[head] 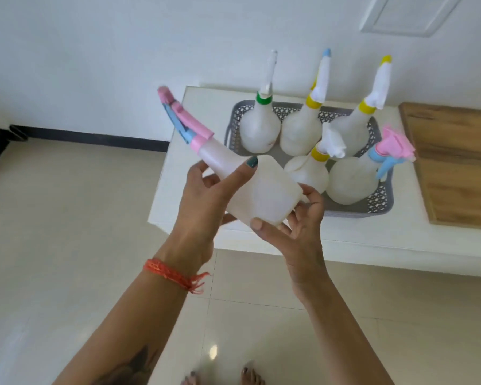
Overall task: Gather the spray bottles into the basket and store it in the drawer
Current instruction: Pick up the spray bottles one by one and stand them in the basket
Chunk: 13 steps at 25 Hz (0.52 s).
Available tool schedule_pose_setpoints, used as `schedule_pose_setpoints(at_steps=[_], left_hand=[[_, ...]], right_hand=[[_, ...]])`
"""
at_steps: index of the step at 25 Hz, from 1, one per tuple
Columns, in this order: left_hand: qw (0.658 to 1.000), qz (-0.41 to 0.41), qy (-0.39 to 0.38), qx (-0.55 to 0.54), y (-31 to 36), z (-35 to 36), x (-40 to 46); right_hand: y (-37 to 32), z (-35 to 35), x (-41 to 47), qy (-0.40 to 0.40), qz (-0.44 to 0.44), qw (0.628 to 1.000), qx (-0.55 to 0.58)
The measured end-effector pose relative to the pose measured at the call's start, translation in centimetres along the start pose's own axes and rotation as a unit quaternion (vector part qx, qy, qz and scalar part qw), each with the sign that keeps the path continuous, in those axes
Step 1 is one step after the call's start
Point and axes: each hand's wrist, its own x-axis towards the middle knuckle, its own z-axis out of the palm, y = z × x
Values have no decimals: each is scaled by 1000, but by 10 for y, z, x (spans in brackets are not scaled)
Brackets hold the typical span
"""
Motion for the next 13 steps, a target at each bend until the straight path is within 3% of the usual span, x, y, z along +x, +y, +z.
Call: schedule_pose_setpoints(at_steps=[3, 8, 13], left_hand=[[991, 86, -15, 105, 6, 10, 28], [930, 217, -86, 284, 6, 13, 72], [896, 246, -136, 343, -6, 8, 117]], right_hand=[[3, -10, 16, 36, -11, 991, -125], [9, -6, 43, 97, -81, 950, -284], [35, 5, 79, 133, -103, 920, -354]])
